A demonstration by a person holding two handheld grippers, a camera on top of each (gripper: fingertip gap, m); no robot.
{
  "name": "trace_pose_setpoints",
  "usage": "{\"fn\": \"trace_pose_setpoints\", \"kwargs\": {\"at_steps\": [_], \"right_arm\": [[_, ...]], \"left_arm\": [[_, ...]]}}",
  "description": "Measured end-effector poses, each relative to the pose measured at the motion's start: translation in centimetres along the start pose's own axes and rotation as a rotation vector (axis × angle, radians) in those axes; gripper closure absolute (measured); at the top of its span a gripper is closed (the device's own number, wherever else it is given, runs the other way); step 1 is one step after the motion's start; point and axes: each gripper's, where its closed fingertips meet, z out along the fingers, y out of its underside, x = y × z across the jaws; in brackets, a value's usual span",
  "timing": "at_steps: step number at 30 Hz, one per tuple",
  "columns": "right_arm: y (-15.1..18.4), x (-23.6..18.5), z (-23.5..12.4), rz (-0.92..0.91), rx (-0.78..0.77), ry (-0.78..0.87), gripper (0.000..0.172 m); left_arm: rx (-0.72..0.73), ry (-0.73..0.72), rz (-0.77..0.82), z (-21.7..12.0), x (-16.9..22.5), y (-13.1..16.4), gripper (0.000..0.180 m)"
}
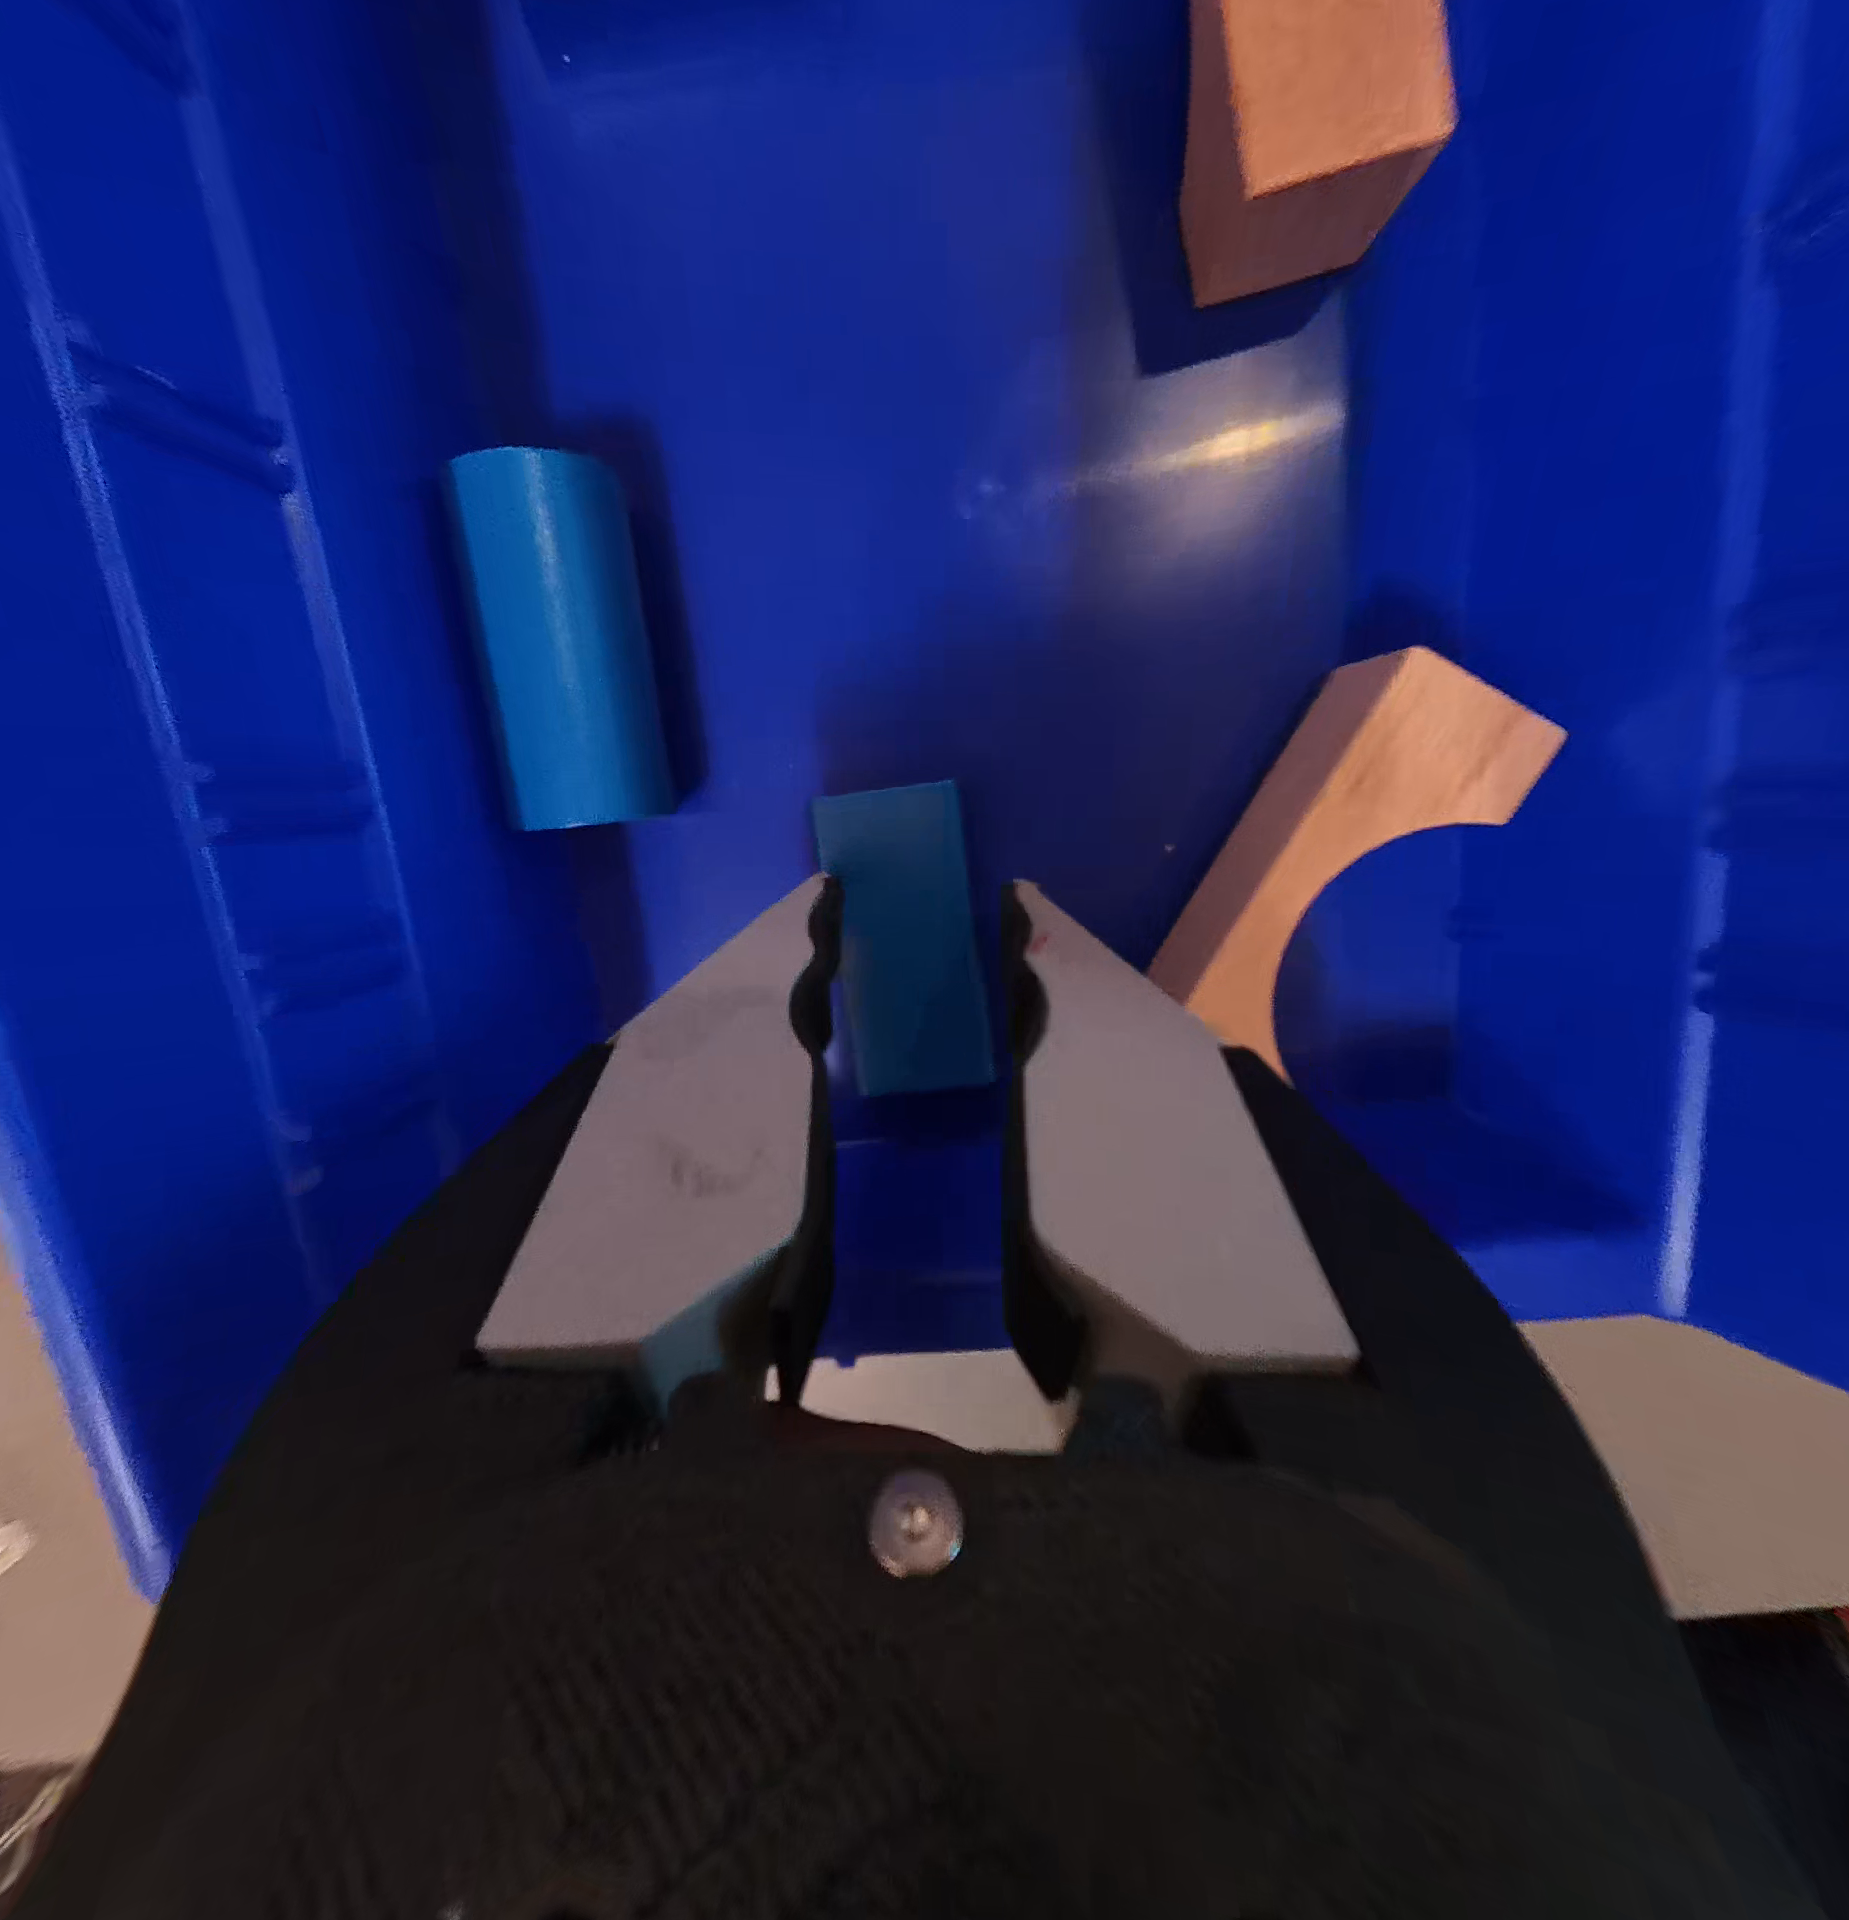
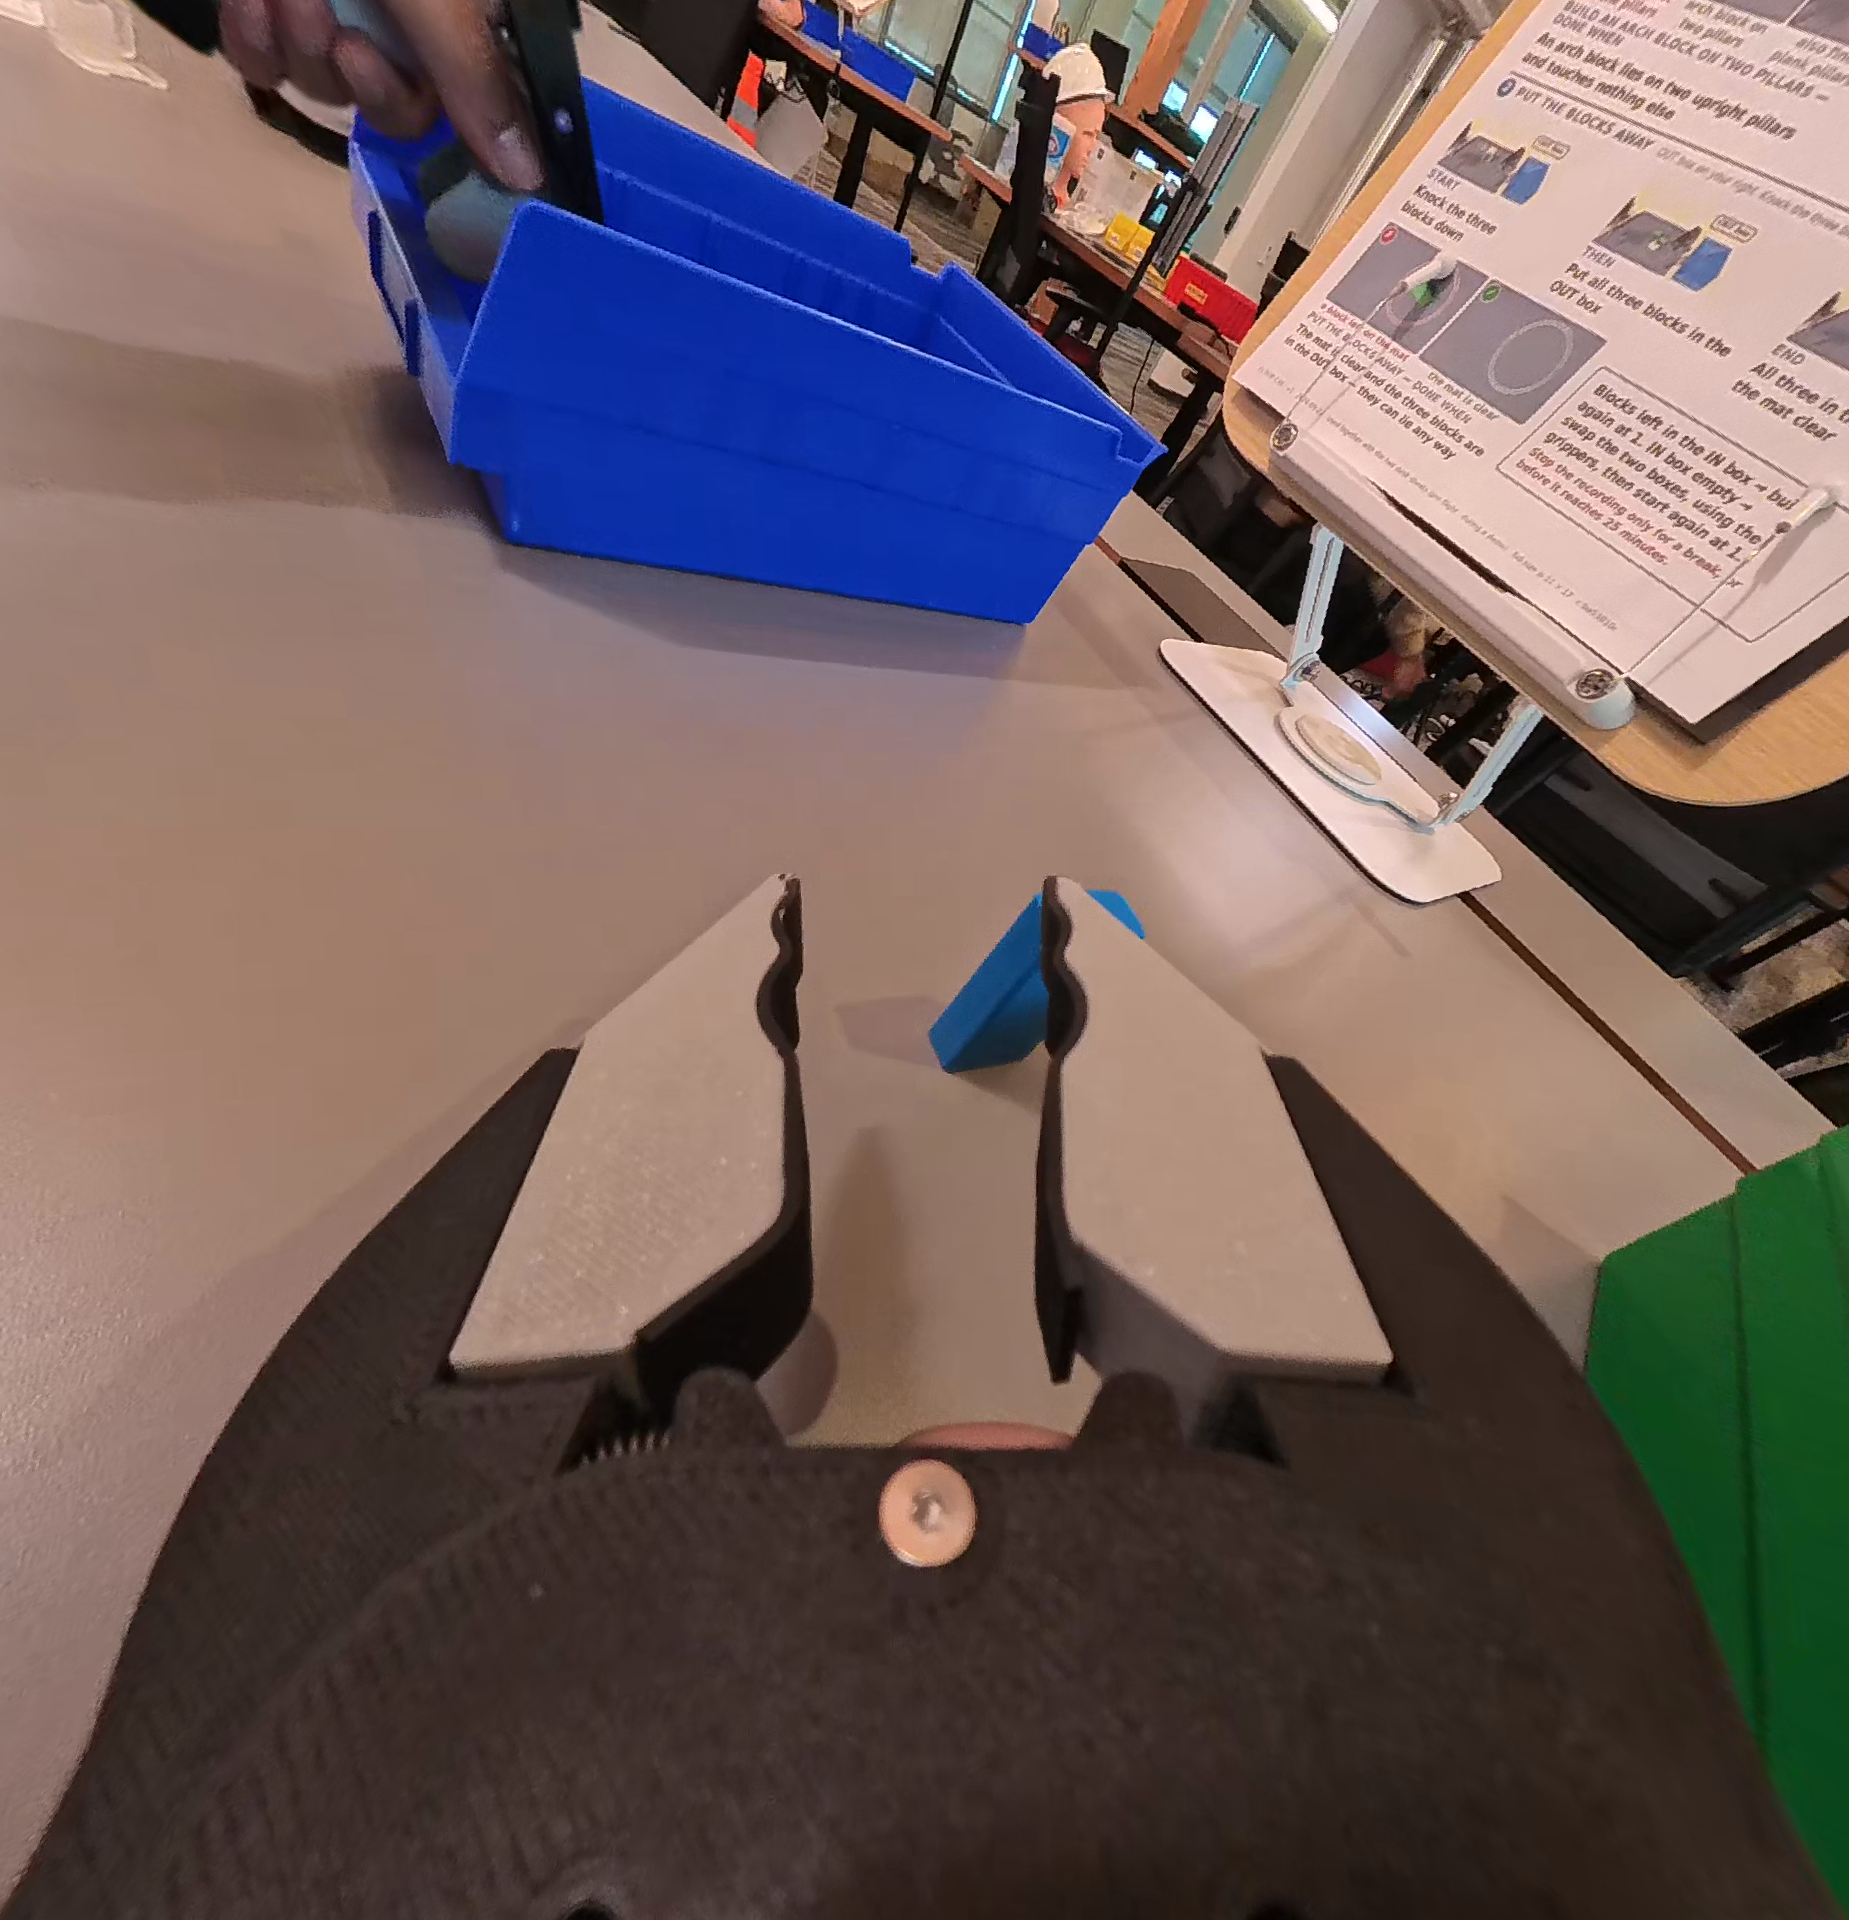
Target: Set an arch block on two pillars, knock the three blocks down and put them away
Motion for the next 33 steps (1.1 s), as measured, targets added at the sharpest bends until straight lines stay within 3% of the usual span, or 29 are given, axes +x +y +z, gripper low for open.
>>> {"fn": "trace_pose_setpoints", "kwargs": {"at_steps": [3,6,8,9,12,20,27,33], "right_arm": [[0.1,-0.2,0.1,-0.013,-0.008,-0.005,0.128],[0.2,-0.3,0.2,-0.021,-0.012,-0.009,0.129],[0.1,-0.3,0.2,-0.021,-0.011,-0.009,0.129],[0.1,-0.3,0.2,-0.02,-0.009,-0.009,0.129],[0.0,-0.3,0.1,-0.016,-0.001,-0.008,0.129],[0.1,-0.4,0.1,-0.024,-0.007,-0.01,0.129],[0.0,-0.2,0.1,-0.014,0.0,-0.005,0.129],[-0.5,0.5,-0.3,0.025,0.028,0.011,0.131]], "left_arm": [[-0.078,0.002,-0.031,0.3,0.0,0.6,0.151],[-0.118,0.069,-0.083,0.7,1.3,0.9,0.124],[-0.127,0.067,-0.095,0.9,1.3,0.9,0.119],[-0.125,0.048,-0.096,1.1,1.1,0.8,0.12],[-0.072,0.019,-0.055,1.5,0.7,0.2,0.147],[-0.02,0.023,0.074,1.5,0.4,-0.3,0.15],[0.274,-0.028,0.139,-1.1,-1.7,-2.8,0.151],[0.68,0.144,0.174,-8.6,0.5,-4.5,0.15]]}}
